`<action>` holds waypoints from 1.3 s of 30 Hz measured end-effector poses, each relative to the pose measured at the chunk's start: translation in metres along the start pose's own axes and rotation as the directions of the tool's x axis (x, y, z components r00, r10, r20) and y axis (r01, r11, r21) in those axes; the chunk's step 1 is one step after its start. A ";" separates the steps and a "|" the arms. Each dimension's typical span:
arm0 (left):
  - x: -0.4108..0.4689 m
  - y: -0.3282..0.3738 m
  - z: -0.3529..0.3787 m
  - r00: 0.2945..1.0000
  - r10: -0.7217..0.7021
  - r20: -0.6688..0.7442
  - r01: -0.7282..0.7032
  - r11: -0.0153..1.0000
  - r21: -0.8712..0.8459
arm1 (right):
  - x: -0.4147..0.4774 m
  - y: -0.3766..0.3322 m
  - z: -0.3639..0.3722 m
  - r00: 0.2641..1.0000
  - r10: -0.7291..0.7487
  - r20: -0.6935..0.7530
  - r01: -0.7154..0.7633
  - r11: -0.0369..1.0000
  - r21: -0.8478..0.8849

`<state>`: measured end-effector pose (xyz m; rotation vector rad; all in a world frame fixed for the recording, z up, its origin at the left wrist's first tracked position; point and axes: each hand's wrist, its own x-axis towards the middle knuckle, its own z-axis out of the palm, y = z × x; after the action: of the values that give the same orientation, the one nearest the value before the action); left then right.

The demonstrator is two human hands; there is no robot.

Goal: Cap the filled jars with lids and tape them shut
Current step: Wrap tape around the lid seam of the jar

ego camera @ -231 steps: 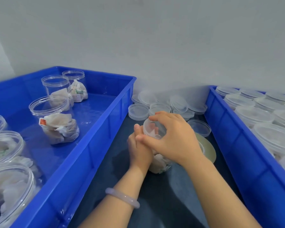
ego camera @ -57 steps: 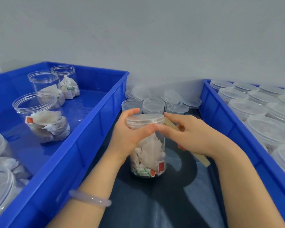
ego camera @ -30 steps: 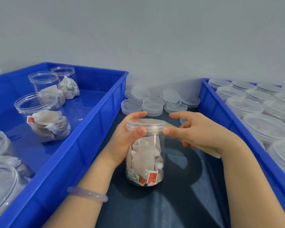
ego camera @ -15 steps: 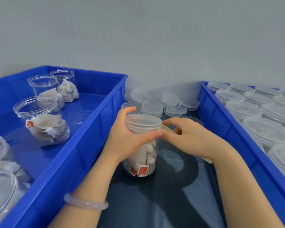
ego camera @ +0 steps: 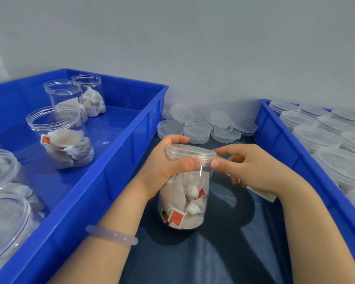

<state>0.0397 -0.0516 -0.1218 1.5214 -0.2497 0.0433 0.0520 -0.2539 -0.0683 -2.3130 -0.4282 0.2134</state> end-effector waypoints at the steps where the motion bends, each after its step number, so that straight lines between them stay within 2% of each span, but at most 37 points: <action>1: 0.000 -0.001 -0.003 1.000 -0.018 0.023 0.018 1.000 -0.007 | 0.001 0.000 0.003 1.000 -0.007 0.002 0.007 1.000 -0.016; 5: -0.001 -0.003 -0.010 0.994 -0.060 0.096 0.069 0.994 -0.088 | 0.007 -0.001 0.014 1.000 -0.026 0.006 0.026 0.997 -0.072; 9: 0.000 -0.003 -0.002 0.998 -0.054 0.028 0.057 0.989 -0.139 | 0.009 -0.001 0.017 1.000 -0.011 -0.023 0.010 1.000 -0.021; 13: 0.003 -0.002 0.003 0.996 0.006 -0.085 -0.008 1.000 -0.024 | 0.005 -0.002 0.010 0.999 0.042 -0.010 -0.042 0.998 -0.040; 15: 0.002 0.001 0.000 0.990 0.007 -0.142 -0.001 0.999 0.045 | 0.003 -0.003 0.009 0.997 0.068 -0.024 -0.069 0.996 -0.055; 18: 0.000 0.009 0.004 0.988 0.013 -0.152 0.022 0.973 0.229 | 0.002 -0.007 0.014 0.996 0.071 -0.052 -0.075 0.994 -0.077; 19: 0.001 0.010 0.008 0.983 0.021 -0.182 0.023 0.972 0.236 | 0.002 -0.009 0.016 0.996 0.060 -0.059 -0.066 0.994 -0.092; 22: 0.002 0.005 0.015 0.961 0.032 -0.276 0.011 0.988 0.154 | 0.002 -0.011 0.015 0.999 0.034 -0.034 -0.037 0.994 -0.099; 25: 0.006 -0.002 0.012 0.951 0.003 -0.309 0.018 0.998 0.063 | 0.000 -0.008 0.011 0.999 0.034 0.040 -0.032 0.998 -0.045; 33: 0.008 -0.006 0.005 0.962 0.013 -0.272 -0.010 1.000 0.011 | -0.003 -0.008 0.005 0.996 0.004 0.090 -0.004 1.000 0.002; 36: 0.007 -0.006 0.002 0.967 -0.008 -0.256 -0.005 0.999 -0.051 | -0.004 -0.006 0.005 0.998 -0.025 0.064 0.020 0.998 0.066; 39: 0.006 -0.006 0.000 0.974 -0.011 -0.225 -0.008 0.996 -0.084 | -0.002 -0.004 0.003 0.999 -0.026 0.027 0.025 0.999 0.035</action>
<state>0.0462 -0.0529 -0.1269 1.4184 -0.0681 0.2008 0.0482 -0.2501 -0.0675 -2.2713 -0.4644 0.2382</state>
